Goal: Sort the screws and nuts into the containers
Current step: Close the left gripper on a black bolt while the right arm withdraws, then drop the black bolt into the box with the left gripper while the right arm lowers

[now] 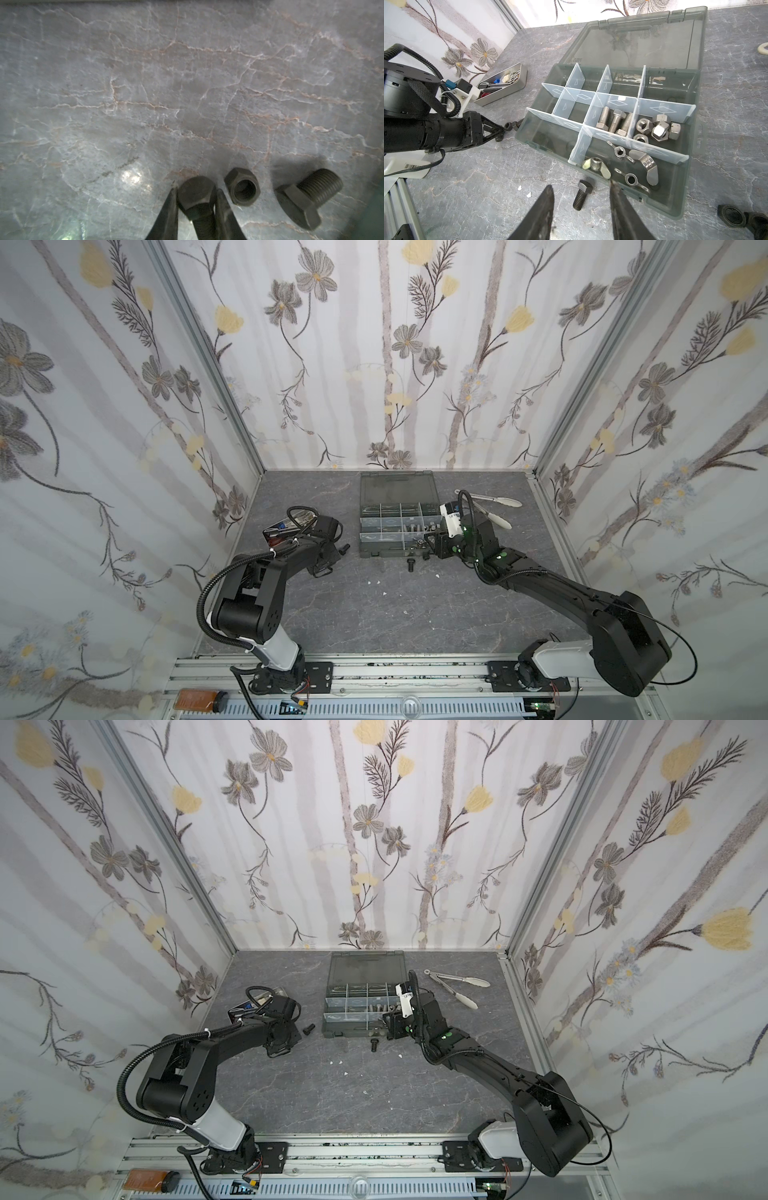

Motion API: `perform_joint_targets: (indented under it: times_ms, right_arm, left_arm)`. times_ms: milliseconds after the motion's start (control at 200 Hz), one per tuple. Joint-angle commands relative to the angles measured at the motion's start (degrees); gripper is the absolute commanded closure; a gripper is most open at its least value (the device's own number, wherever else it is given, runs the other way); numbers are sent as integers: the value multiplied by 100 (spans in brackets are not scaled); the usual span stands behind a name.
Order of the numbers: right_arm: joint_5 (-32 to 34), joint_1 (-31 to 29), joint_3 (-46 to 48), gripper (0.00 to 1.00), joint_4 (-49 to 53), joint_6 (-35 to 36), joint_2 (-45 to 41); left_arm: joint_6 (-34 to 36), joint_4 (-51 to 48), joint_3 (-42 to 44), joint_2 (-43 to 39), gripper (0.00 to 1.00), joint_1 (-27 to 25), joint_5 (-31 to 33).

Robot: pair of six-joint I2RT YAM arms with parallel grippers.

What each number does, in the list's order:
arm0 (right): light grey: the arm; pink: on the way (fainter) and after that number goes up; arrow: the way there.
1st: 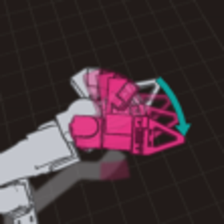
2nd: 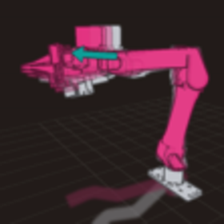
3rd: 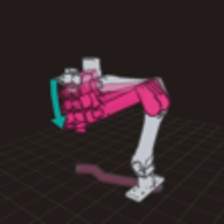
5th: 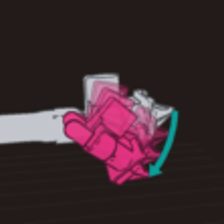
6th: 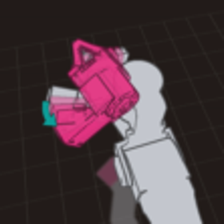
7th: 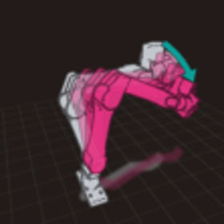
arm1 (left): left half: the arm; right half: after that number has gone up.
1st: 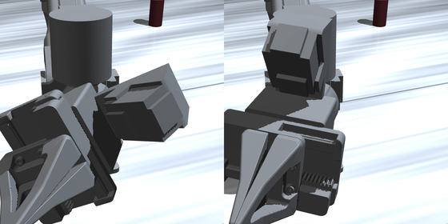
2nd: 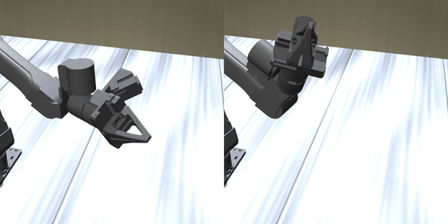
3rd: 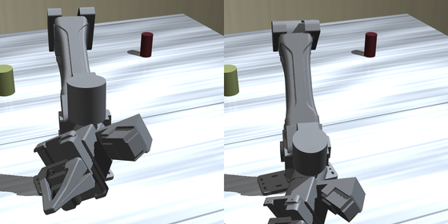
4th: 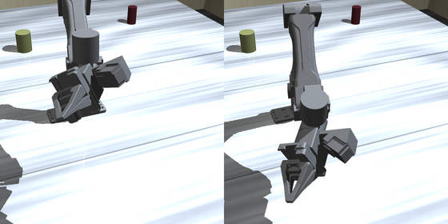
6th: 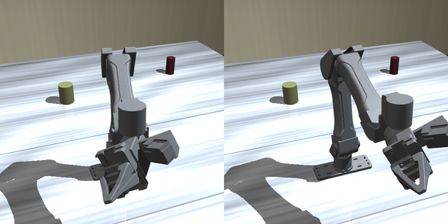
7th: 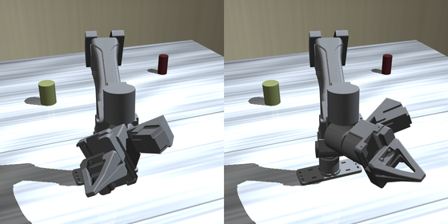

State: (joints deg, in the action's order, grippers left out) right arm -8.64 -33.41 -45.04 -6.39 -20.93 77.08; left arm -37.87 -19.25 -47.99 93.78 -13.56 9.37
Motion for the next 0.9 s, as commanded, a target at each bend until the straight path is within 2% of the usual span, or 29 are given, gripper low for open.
perform_joint_targets:
  times_ms: [0,135,540,694,894]
  right_arm:
    - [-13,-4,30,55,-214,-17,-26]
    - [-6,1,21,55,-211,-17,6]
    - [-76,0,-75,55,-82,-25,27]
    - [-93,1,-97,55,-21,-49,-22]
    - [-98,0,22,55,84,-69,-153]
  left_arm:
    - [-11,-180,55,44,86,4,-101]
    - [23,-269,18,-73,94,10,-123]
    - [103,-846,-193,-1083,94,-135,-198]
    - [130,-1059,-509,-1292,94,-482,-240]
    - [96,-1236,-1166,-1064,94,-1129,-172]
